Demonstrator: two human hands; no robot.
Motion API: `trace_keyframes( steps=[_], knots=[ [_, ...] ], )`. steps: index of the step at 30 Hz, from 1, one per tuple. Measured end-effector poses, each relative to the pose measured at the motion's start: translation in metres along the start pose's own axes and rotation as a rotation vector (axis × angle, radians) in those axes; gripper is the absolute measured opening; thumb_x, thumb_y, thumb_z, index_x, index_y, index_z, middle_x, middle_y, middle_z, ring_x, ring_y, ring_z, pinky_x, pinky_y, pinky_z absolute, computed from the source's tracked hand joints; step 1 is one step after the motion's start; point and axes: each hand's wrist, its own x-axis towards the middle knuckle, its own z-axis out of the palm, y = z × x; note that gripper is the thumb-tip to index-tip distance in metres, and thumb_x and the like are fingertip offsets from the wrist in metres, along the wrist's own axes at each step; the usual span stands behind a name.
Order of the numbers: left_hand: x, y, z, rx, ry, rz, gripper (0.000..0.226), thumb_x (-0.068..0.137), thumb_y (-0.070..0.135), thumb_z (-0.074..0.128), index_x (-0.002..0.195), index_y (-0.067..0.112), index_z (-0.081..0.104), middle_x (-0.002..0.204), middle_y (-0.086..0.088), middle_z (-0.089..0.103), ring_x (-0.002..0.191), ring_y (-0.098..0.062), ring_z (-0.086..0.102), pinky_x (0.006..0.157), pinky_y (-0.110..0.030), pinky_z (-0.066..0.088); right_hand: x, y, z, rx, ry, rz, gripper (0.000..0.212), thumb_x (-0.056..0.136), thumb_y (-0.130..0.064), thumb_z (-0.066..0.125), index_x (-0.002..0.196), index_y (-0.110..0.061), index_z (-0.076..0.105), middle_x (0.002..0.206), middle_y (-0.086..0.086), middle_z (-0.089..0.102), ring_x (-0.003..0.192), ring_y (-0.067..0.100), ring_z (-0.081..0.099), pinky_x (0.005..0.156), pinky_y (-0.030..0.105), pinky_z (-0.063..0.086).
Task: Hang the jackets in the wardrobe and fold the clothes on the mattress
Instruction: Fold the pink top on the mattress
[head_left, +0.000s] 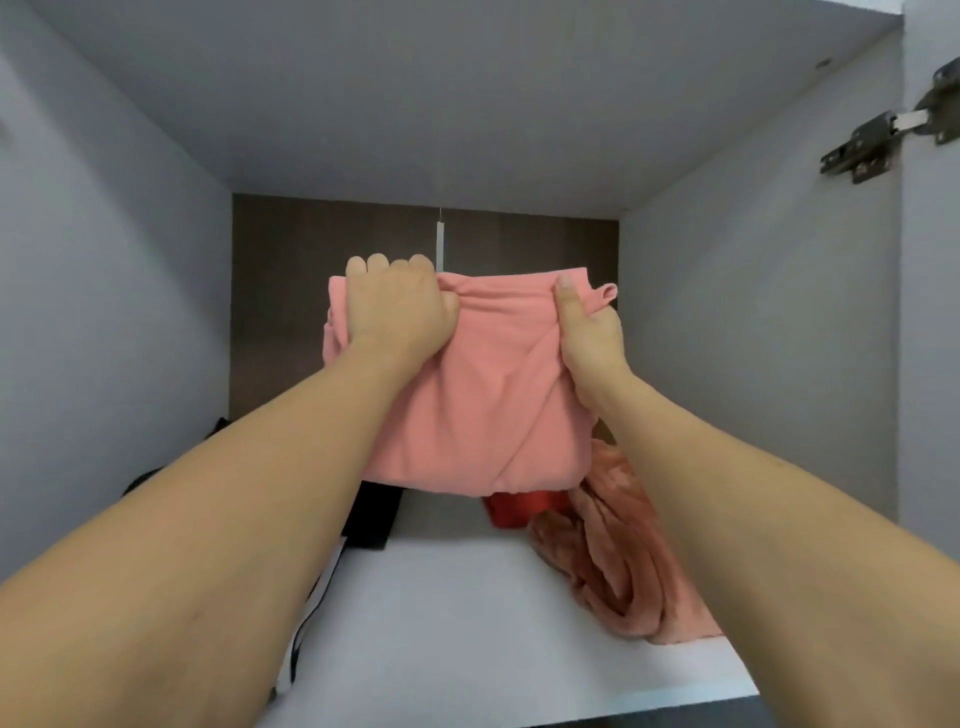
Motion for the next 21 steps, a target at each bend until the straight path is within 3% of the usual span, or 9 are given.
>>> trace_keyframes(
  steps=[5,10,13,16,18,21],
  knots=[
    [0.044,0.042,0.060,-0.054,0.028,-0.034,0.020,0.085,0.026,0.043,0.084,0.011,0.055,0.091,-0.015,0.069,0.085,-0.033,0.055,0.079,-0.041,0.032,0.080,0.031,-0.008,-0.072,0.023,-0.134,0.040,0.092,-0.056,0.053,0.078,-0.020,0.063,0.081,-0.007,0.066,0.072,0.005,0.062,0.056,0.017,0.046],
    [0.070,0.097,0.118,-0.081,-0.079,-0.041,0.025,0.086,0.032,0.041,0.083,0.014,0.058,0.095,-0.015,0.070,0.092,-0.034,0.059,0.086,-0.040,0.033,0.160,0.077,-0.026,-0.293,0.007,-0.107,0.056,0.094,-0.060,0.047,0.105,-0.008,0.064,0.104,0.007,0.066,0.095,0.025,0.061,0.074,0.028,0.041],
    [0.075,0.130,0.155,-0.136,-0.242,-0.065,0.022,0.085,0.035,0.042,0.080,0.018,0.055,0.100,-0.014,0.070,0.094,-0.033,0.063,0.087,-0.040,0.035,0.194,0.114,-0.035,-0.520,-0.043,0.021,0.064,0.096,-0.060,0.044,0.121,-0.003,0.059,0.121,0.018,0.063,0.112,0.035,0.058,0.088,0.034,0.043],
    [0.069,0.156,0.199,-0.212,-0.464,-0.151,0.042,0.084,0.041,0.046,0.108,0.014,0.067,0.119,-0.013,0.067,0.110,-0.032,0.063,0.086,-0.037,0.039,0.211,0.160,-0.040,-0.812,-0.167,0.136,0.072,0.098,-0.059,0.035,0.141,-0.003,0.046,0.140,0.023,0.051,0.127,0.037,0.049,0.102,0.037,0.039],
    [0.054,0.169,0.233,-0.223,-0.661,-0.199,0.049,0.086,0.042,0.046,0.122,0.013,0.063,0.131,-0.011,0.062,0.120,-0.030,0.058,0.094,-0.039,0.039,0.213,0.196,-0.045,-0.937,-0.253,0.185,0.070,0.099,-0.059,0.033,0.148,-0.008,0.038,0.145,0.022,0.046,0.132,0.037,0.046,0.105,0.037,0.037],
    [0.017,0.186,0.287,-0.226,-0.927,-0.121,0.055,0.089,0.039,0.044,0.138,0.014,0.052,0.147,-0.010,0.047,0.134,-0.032,0.043,0.108,-0.045,0.031,0.208,0.249,-0.049,-0.973,-0.301,0.316,0.078,0.096,-0.063,0.039,0.148,-0.006,0.035,0.147,0.021,0.041,0.133,0.037,0.044,0.107,0.039,0.037]
  ],
)
